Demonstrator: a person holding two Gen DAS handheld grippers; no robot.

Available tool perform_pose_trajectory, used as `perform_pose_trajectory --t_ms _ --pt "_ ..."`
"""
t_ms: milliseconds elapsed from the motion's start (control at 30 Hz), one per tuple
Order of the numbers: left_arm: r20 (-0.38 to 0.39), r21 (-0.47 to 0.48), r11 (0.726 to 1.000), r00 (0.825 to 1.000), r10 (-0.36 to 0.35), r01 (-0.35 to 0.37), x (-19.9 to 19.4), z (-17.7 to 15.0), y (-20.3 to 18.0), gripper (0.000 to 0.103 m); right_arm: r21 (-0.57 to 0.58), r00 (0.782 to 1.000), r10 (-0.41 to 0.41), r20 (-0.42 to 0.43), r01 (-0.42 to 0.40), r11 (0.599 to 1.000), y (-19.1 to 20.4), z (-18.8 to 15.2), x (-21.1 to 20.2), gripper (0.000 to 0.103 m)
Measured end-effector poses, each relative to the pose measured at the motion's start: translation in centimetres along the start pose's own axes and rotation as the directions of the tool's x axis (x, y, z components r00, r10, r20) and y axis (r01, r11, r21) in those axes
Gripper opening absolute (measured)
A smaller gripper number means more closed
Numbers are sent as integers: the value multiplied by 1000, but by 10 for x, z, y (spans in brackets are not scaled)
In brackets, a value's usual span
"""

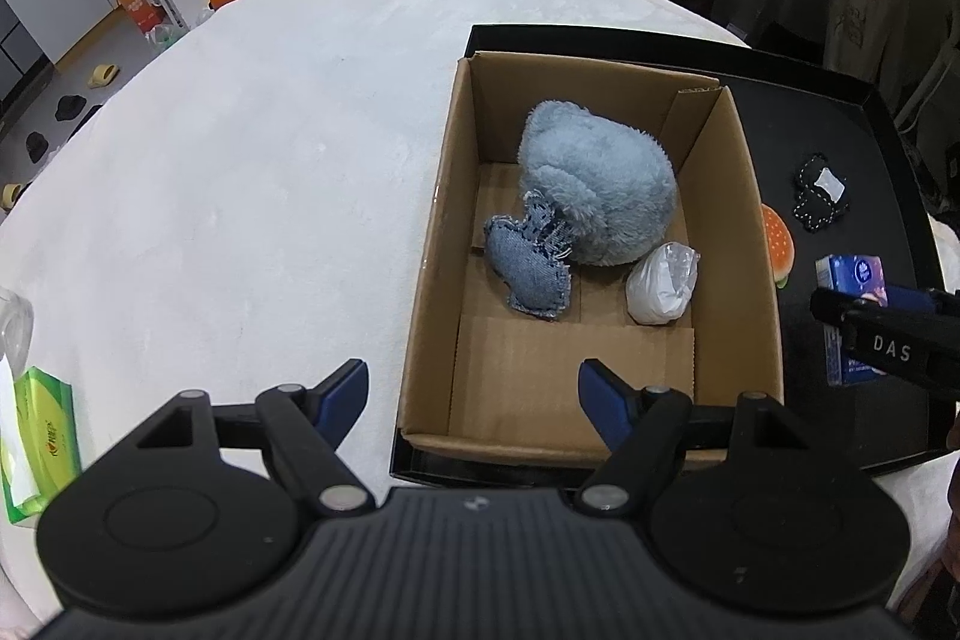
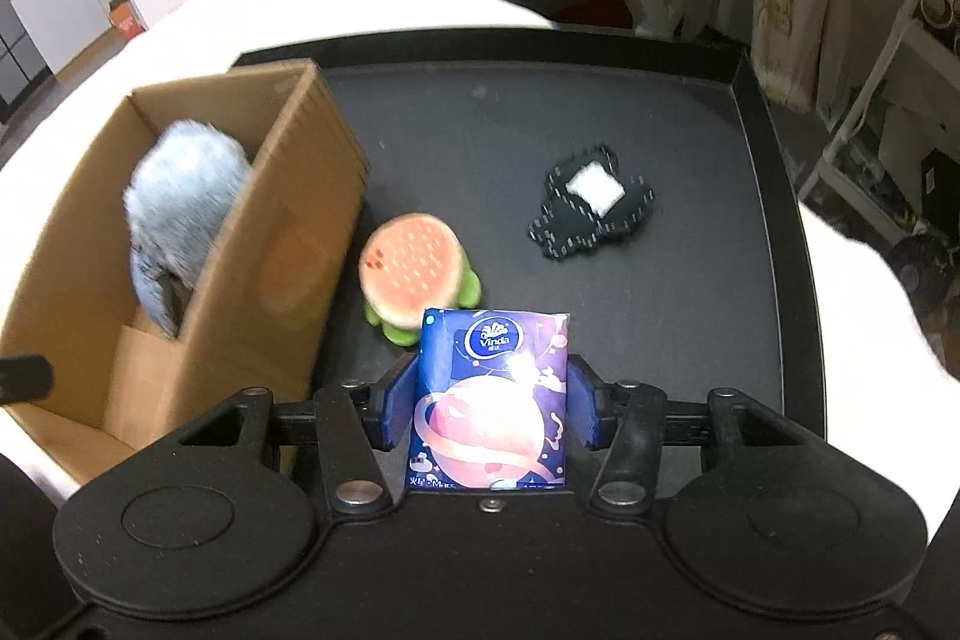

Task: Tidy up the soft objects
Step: 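Carry the tissue pack with the right gripper and drop it into the box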

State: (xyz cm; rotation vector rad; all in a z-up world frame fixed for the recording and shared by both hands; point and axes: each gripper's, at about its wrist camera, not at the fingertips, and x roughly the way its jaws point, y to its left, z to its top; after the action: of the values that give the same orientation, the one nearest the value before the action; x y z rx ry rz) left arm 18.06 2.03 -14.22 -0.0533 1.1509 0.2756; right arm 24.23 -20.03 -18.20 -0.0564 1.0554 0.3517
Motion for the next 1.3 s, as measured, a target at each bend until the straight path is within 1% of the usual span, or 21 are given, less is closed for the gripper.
perform_pose_trajectory --t_ms 200,300,567,667,900,1067,1267,1300 --pt "1 -12 1000 1000 -7 7 0 -1 6 76 -8 998 24 58 -24 1000 10 15 -14 50" --pt "3 -19 1000 1000 -11 11 0 -1 10 76 -1 995 40 91 -40 999 18 20 -27 50" --pt "6 -48 999 1000 -21 21 2 -3 23 76 -12 983 87 161 -87 996 35 29 -47 50" --pt "10 -60 998 1000 -26 26 3 -4 28 76 -20 979 107 174 -105 994 42 30 -52 50" --pt "17 -67 996 998 -53 54 6 -7 33 76 -33 969 149 197 -145 989 57 30 -57 50" --pt "26 -64 995 997 -77 78 9 -10 36 75 -38 964 180 196 -176 984 67 31 -55 50" --pt "45 -84 992 994 -95 99 12 -15 42 75 -47 963 210 168 -205 978 80 30 -48 50" --pt "46 -85 991 994 -100 104 13 -16 43 72 -48 963 216 164 -211 976 82 29 -47 51"
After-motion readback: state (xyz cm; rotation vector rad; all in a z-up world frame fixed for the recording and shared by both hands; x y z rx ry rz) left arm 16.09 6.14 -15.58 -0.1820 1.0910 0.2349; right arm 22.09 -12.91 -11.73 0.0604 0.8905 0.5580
